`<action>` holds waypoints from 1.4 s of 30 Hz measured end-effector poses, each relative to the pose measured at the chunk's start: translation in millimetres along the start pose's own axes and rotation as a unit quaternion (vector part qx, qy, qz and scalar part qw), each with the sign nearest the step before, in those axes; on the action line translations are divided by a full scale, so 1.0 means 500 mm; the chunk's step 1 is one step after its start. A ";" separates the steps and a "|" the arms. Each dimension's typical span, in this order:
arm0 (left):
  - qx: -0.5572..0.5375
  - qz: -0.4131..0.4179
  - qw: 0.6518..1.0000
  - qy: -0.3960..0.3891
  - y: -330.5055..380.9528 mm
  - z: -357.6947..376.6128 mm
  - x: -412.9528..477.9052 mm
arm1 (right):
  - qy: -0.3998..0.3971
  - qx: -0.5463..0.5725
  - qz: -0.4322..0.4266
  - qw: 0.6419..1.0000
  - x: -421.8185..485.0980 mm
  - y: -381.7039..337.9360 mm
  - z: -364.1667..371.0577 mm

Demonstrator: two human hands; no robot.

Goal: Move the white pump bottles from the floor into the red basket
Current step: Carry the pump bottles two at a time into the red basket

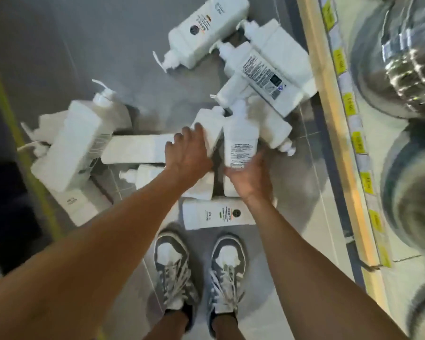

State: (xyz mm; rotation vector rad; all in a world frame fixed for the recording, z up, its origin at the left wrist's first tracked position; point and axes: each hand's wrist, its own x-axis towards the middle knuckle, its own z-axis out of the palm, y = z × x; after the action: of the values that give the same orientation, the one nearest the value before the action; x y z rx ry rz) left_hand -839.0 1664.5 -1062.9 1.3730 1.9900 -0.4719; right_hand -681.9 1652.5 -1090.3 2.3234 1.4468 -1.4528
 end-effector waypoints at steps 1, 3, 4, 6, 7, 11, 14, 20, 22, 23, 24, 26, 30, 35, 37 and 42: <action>-0.043 -0.019 0.999 -0.006 0.004 0.007 0.022 | 0.012 0.054 -0.007 0.998 0.014 0.007 0.014; -0.104 -0.054 0.993 -0.012 0.010 0.008 0.053 | 0.031 0.129 -0.033 0.991 0.032 0.017 0.027; -0.115 -0.064 0.991 -0.010 0.014 0.006 0.060 | 0.036 0.135 -0.040 0.989 0.032 0.018 0.025; -0.113 -0.068 0.991 -0.001 0.017 -0.007 0.055 | 0.034 0.136 -0.040 0.989 0.020 0.010 0.009; -0.108 -0.070 0.992 -0.001 0.016 -0.018 0.042 | 0.033 0.134 -0.036 0.990 0.008 0.003 -0.004; -0.077 -0.088 0.993 -0.017 -0.009 -0.079 -0.068 | 0.042 0.081 -0.037 0.995 -0.077 -0.020 -0.080; -0.071 -0.089 0.993 -0.007 -0.040 -0.163 -0.206 | 0.034 0.038 -0.034 0.998 -0.185 -0.054 -0.167; -0.097 -0.086 0.991 0.033 -0.086 -0.424 -0.539 | 0.024 -0.042 -0.027 0.998 -0.504 -0.194 -0.384; -0.104 -0.094 0.989 0.045 -0.092 -0.520 -0.655 | 0.033 -0.045 -0.028 0.998 -0.621 -0.250 -0.450; -0.109 -0.099 0.988 0.052 -0.094 -0.567 -0.712 | 0.037 -0.046 -0.036 0.998 -0.677 -0.276 -0.480; -0.120 -0.100 0.986 0.059 -0.098 -0.613 -0.770 | 0.039 -0.049 -0.043 0.997 -0.737 -0.301 -0.509; -0.150 -0.090 0.981 0.083 -0.106 -0.694 -0.873 | 0.037 -0.059 -0.059 0.996 -0.844 -0.352 -0.561; -0.214 -0.116 0.964 0.109 -0.131 -0.820 -1.060 | 0.020 -0.051 -0.081 0.995 -1.034 -0.443 -0.652; -0.295 -0.125 0.930 0.182 -0.171 -0.911 -1.230 | -0.003 -0.036 -0.105 0.994 -1.160 -0.525 -0.695; -0.289 -0.129 0.924 0.216 -0.190 -0.924 -1.277 | -0.010 -0.031 -0.122 0.992 -1.182 -0.548 -0.688; -0.304 -0.157 0.899 0.273 -0.227 -0.938 -1.376 | -0.046 -0.061 -0.155 0.985 -1.293 -0.634 -0.685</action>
State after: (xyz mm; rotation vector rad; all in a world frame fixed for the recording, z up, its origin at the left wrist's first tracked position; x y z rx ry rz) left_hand -936.3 1445.7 -257.4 0.8330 2.5214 0.4425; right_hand -757.1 1552.6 -302.5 2.0006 1.8767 -1.4652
